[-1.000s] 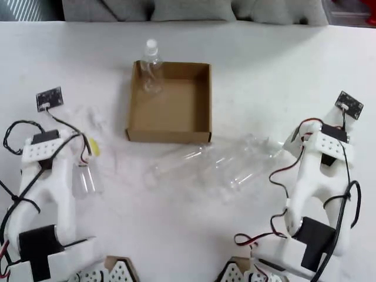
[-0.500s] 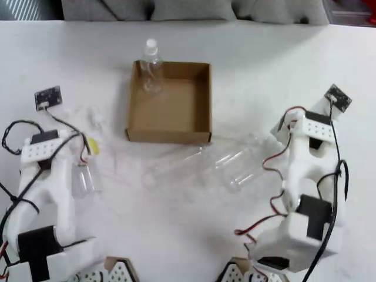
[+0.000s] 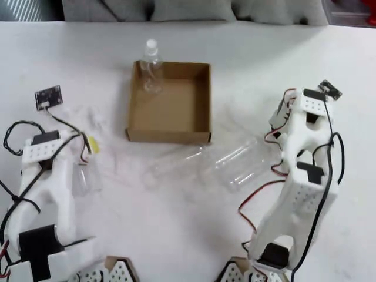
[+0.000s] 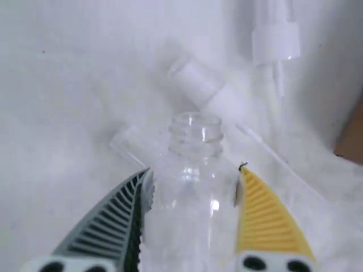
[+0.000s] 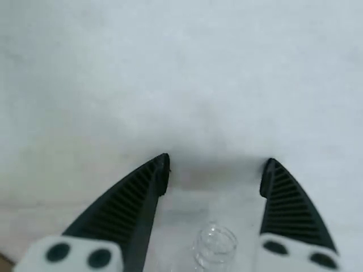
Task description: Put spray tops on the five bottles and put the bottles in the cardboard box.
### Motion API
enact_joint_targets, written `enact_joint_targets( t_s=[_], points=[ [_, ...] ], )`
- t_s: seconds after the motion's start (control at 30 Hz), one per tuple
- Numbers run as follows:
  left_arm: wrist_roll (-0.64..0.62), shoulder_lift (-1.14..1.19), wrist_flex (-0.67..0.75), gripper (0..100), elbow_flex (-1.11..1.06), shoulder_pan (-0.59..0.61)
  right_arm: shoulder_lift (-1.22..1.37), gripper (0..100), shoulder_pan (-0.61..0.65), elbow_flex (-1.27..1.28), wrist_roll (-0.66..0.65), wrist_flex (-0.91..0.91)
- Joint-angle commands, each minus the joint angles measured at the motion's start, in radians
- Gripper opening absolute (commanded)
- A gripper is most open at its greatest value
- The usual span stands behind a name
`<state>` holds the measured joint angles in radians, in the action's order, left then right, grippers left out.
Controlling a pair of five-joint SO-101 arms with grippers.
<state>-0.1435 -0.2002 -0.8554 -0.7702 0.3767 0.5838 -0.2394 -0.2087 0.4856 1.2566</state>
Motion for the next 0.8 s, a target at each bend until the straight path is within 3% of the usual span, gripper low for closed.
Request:
enact_joint_targets(
  t_s=[0.0, 0.13, 0.3, 0.47, 0.77],
  points=[
    [-0.002, -0.054, 0.020, 2, 0.003, -0.013, 0.070, 23.3, 0.010, -0.216, 0.005, 0.154],
    [-0.002, -0.054, 0.021, 2, 0.003, -0.022, 0.094, 23.3, 0.005, -0.416, -0.034, 0.311],
    [-0.002, -0.053, 0.021, 2, 0.003, -0.025, 0.082, 23.3, 0.019, -0.571, -0.296, 0.472],
    [-0.002, -0.053, 0.021, 2, 0.003, -0.025, 0.035, 23.3, 0.031, -0.459, -0.494, 0.470],
    [-0.002, -0.053, 0.035, 2, 0.003, -0.025, -0.061, 23.3, 0.137, -0.224, -0.597, 0.374]
  ],
)
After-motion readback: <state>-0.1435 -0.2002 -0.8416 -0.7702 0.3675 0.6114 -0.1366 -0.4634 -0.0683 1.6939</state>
